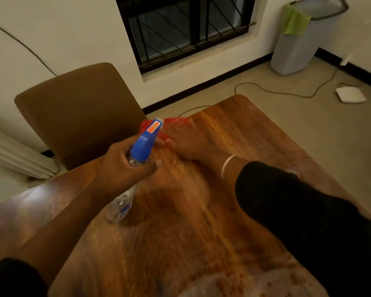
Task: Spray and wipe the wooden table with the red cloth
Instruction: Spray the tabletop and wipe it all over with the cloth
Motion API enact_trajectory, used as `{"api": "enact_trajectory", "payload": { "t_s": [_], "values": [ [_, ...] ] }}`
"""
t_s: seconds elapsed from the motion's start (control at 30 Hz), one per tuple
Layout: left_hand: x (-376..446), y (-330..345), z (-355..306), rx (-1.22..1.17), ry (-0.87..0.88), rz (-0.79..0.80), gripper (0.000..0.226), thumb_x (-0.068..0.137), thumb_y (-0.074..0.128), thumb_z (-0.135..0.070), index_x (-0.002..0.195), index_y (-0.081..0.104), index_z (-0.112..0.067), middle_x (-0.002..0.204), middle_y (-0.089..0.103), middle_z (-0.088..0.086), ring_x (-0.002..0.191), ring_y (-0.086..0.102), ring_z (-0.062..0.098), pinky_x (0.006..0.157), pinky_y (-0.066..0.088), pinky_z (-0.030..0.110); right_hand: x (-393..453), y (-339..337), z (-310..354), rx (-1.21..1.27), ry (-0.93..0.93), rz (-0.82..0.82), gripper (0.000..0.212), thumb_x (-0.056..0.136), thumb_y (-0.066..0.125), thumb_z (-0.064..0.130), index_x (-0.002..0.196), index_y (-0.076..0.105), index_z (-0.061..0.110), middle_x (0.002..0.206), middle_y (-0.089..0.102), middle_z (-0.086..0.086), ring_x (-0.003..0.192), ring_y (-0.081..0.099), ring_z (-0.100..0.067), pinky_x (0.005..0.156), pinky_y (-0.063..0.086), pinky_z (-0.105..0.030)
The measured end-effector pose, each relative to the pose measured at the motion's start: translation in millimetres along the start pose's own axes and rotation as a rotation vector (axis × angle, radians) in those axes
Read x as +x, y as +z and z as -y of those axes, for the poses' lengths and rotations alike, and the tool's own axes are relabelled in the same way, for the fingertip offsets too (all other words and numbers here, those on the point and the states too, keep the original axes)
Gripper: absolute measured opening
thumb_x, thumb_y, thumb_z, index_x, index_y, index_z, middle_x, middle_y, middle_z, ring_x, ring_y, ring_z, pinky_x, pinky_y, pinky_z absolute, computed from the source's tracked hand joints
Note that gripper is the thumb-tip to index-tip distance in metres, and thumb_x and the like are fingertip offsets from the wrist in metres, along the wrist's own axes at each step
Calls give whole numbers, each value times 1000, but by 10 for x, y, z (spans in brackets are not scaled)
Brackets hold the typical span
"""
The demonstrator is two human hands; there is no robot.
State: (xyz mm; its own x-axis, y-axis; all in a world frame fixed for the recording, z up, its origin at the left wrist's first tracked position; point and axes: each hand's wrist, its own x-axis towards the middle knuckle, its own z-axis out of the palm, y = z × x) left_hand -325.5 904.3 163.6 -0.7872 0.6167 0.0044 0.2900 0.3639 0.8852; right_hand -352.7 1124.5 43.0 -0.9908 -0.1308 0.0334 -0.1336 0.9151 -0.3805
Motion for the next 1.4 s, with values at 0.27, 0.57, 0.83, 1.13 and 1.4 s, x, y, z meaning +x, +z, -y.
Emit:
{"api": "enact_trajectory", "payload": {
  "t_s": [0.27,0.57,0.83,1.13,1.4],
  "values": [
    [-99,9,36,-15,49,-33,32,74,75,-37,99,63,-54,87,69,-1,72,69,12,62,56,12,-436,-522,-1775,-2,654,-33,64,108,27,58,163,-2,44,175,6,-3,160,5,-40,122,10,-72],
    [98,491,-330,-33,65,95,27,90,72,-8,113,63,-20,79,71,10,71,71,28,70,61,30,-1856,102,-617,-132,167,65,57,109,19,60,160,-5,55,173,20,5,159,18,-31,122,12,-64],
    [-53,698,-413,-71,34,178,22,91,70,-9,102,63,-27,70,73,1,62,70,6,59,53,10,-2344,-479,-1282,-82,762,-96,61,110,23,53,166,2,39,175,12,-4,160,11,-34,127,13,-58],
    [56,818,-315,-128,98,195,39,88,72,-16,100,62,-52,78,74,5,67,73,17,64,59,19,-3087,-294,-902,-252,643,-50,66,104,16,64,155,35,26,149,48,-10,138,45,-33,118,35,-54],
    [85,761,-251,-131,60,180,24,89,72,-12,100,62,-31,72,74,-7,63,71,6,61,55,11,-1455,-546,-1632,-9,696,-185,65,109,43,41,165,19,19,170,21,-16,152,30,-39,120,32,-57]
  ]
}}
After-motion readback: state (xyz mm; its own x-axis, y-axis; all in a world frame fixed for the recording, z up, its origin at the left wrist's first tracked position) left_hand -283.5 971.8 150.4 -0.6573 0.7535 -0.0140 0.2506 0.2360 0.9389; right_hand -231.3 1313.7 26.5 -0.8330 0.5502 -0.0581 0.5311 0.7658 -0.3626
